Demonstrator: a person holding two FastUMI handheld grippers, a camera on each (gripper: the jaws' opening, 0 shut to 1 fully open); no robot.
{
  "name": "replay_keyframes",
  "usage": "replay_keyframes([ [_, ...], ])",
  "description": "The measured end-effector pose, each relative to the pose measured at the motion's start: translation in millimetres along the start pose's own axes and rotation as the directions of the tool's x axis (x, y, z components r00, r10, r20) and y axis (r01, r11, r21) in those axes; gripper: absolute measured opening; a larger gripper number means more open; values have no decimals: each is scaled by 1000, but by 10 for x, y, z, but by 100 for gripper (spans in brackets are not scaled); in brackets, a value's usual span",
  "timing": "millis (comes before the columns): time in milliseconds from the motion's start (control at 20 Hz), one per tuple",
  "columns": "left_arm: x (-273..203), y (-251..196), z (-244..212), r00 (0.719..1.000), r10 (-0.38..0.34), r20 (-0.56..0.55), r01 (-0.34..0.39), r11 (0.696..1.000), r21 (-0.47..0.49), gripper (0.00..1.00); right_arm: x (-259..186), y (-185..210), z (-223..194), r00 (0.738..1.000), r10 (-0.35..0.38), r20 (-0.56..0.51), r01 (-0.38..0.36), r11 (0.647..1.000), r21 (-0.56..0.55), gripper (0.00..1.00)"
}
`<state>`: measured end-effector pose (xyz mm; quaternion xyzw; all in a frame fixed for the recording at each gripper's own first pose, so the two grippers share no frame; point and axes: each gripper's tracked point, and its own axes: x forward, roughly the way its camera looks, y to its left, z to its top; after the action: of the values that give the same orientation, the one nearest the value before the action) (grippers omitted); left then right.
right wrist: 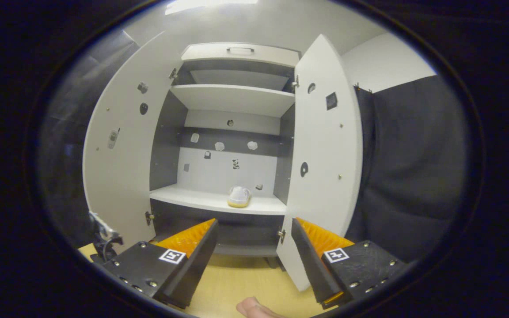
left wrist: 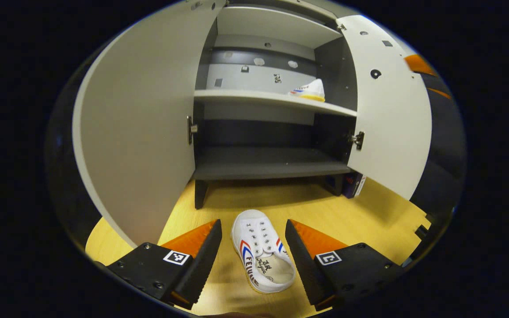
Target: Grab one shoe with the right hand and put it into the shoe cabinet, grab the other shoe with the left hand and put it into the shoe cabinet; then close the right door with the right hand and the left door with the left hand.
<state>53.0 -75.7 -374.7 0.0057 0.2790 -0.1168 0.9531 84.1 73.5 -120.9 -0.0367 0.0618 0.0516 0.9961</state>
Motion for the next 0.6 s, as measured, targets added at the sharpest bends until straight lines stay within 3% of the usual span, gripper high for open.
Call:
replay_keyframes([
  [250, 291, 101, -456, 991, -3, -131, -2, 999, -38, 89, -558, -129, -290, 999, 30, 21, -32, 993, 111, 98],
  [400, 440, 117, -707, 978, -28, -209, 18, 999, -47, 89, -594, -325, -400, 1000, -21, 13, 19, 994, 104, 98],
  [500, 490, 88, -727, 978, -52, -204, 42, 998, -53, 88, -626, -444, -423, 999, -50, 11, 49, 993, 105, 98],
  [600, 541, 145, -798, 980, -31, -197, 23, 999, -43, 88, -632, -476, -447, 998, -54, 15, 52, 992, 119, 98],
])
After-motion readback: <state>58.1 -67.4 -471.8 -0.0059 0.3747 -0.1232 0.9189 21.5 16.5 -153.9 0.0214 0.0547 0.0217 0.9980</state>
